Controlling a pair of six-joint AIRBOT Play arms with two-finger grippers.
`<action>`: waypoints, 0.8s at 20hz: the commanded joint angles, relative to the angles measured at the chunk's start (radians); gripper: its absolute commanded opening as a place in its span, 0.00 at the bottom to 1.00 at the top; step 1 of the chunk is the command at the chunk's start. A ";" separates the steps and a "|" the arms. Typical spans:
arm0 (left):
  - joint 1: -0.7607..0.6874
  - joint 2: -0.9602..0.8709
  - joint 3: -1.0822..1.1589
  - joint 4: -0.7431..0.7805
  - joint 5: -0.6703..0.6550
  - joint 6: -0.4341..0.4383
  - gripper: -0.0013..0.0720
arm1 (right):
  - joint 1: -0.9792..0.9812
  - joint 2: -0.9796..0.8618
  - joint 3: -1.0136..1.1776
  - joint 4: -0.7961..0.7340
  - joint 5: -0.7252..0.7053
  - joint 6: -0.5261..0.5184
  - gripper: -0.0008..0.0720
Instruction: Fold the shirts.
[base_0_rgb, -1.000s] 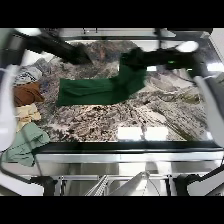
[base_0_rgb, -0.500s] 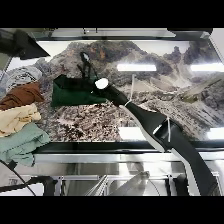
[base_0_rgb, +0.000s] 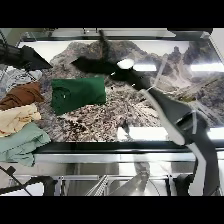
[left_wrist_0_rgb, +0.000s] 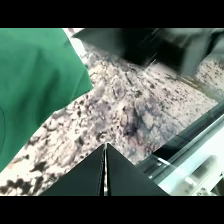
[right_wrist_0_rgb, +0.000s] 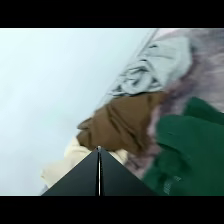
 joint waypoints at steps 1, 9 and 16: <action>0.007 0.001 0.033 0.001 -0.035 0.006 0.04 | -0.146 0.064 -0.029 -0.423 0.179 0.338 0.05; 0.005 0.001 0.034 0.004 -0.086 0.024 0.04 | -0.196 -0.159 -0.029 -0.462 0.260 0.458 0.98; 0.005 0.000 0.034 0.004 -0.078 0.045 0.04 | -0.145 -0.225 -0.024 -0.394 0.249 0.458 0.98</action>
